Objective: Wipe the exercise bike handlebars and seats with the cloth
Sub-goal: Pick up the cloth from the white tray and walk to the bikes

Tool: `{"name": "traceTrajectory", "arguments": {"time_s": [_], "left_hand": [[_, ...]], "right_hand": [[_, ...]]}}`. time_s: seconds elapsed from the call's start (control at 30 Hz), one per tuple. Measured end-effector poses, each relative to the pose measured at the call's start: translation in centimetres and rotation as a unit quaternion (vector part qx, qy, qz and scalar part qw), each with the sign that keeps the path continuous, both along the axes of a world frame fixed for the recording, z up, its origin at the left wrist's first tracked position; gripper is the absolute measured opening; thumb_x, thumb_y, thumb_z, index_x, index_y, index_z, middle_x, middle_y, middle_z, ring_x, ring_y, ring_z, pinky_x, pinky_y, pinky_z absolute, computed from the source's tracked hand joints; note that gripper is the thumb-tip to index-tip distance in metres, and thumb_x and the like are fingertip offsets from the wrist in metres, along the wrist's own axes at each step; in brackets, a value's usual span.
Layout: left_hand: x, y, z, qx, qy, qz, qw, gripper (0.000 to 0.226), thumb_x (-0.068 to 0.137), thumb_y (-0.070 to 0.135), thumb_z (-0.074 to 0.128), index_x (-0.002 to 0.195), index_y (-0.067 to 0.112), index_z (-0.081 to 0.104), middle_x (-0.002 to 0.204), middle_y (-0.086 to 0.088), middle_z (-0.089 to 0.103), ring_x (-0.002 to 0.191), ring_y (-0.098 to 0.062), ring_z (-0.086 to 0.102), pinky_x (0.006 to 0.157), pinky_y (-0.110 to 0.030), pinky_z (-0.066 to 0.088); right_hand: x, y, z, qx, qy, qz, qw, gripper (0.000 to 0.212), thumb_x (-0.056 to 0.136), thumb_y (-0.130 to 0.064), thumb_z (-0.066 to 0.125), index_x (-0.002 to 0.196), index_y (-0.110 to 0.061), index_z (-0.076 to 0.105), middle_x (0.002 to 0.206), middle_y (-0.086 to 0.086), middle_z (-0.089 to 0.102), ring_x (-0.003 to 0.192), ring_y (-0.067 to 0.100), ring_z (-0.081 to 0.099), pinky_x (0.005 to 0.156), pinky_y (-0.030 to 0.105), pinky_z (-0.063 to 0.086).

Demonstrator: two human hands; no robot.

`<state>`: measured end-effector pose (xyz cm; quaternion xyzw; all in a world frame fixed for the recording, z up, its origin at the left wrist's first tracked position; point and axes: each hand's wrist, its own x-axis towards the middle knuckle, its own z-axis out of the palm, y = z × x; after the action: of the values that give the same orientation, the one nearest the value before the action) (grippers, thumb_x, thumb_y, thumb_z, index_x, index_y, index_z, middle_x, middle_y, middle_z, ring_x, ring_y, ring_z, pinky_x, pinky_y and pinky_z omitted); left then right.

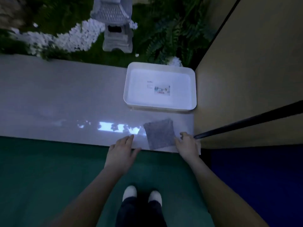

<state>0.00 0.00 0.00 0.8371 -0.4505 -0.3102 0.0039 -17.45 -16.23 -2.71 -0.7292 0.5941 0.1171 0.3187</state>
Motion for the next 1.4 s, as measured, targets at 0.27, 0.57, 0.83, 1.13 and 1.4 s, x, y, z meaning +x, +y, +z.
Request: {"name": "traceTrajectory", "arguments": {"time_s": [0.27, 0.57, 0.83, 1.13, 1.4], "left_hand": [[0.5, 0.2, -3.6, -0.037, -0.031, 0.000, 0.999, 0.062, 0.098, 0.049, 0.033, 0.150, 0.018, 0.020, 0.153, -0.001, 0.029, 0.140, -0.019, 0.026, 0.111, -0.038, 0.023], [0.5, -0.2, -1.9, -0.035, -0.020, 0.021, 0.999, 0.060, 0.098, 0.049, 0.032, 0.149, 0.018, 0.023, 0.151, 0.000, 0.033, 0.137, -0.020, 0.031, 0.109, -0.039, 0.027], [1.7, -2.0, 5.7, -0.121, 0.088, 0.119, 0.982, 0.058, 0.097, 0.047, 0.040, 0.147, 0.020, 0.028, 0.149, -0.001, 0.034, 0.132, -0.021, 0.039, 0.104, -0.039, 0.037], [0.4, -3.0, 16.0, -0.096, 0.584, 0.430, 0.682, 0.070, 0.091, 0.064, 0.037, 0.121, 0.004, 0.057, 0.108, -0.008, 0.069, 0.094, -0.024, 0.068, 0.073, -0.034, 0.052], [-0.9, -0.6, 22.7, -0.337, 0.567, 0.391, 0.642, 0.029, 0.092, 0.021, 0.059, 0.113, 0.002, 0.064, 0.108, -0.013, 0.070, 0.099, -0.025, 0.068, 0.080, -0.033, 0.057]], "right_hand": [[1.9, -1.4, -4.2, 0.035, -0.023, -0.113, 0.993, 0.041, 0.093, -0.036, 0.055, 0.121, -0.007, 0.055, 0.125, 0.014, 0.057, 0.116, 0.031, 0.052, 0.099, 0.041, 0.042], [4.4, -1.0, -2.0, 0.074, -0.113, -0.146, 0.980, 0.012, 0.091, -0.021, 0.058, 0.085, -0.012, 0.051, 0.084, 0.004, 0.052, 0.083, 0.021, 0.050, 0.067, 0.024, 0.035], [6.0, 0.2, 10.2, 0.069, -0.267, -0.099, 0.956, 0.022, 0.093, -0.012, 0.050, 0.110, -0.022, 0.059, 0.083, 0.003, 0.060, 0.071, 0.011, 0.058, 0.049, 0.007, 0.039], [5.3, 4.3, 25.3, 0.189, -0.521, -0.175, 0.814, 0.026, 0.094, -0.006, 0.055, 0.119, -0.008, 0.060, 0.108, 0.008, 0.067, 0.095, 0.013, 0.066, 0.082, 0.025, 0.052], [2.8, 7.5, 29.4, 0.189, -0.513, -0.171, 0.820, 0.019, 0.094, -0.010, 0.055, 0.111, -0.010, 0.065, 0.112, 0.010, 0.069, 0.103, 0.022, 0.067, 0.086, 0.032, 0.054]]}}
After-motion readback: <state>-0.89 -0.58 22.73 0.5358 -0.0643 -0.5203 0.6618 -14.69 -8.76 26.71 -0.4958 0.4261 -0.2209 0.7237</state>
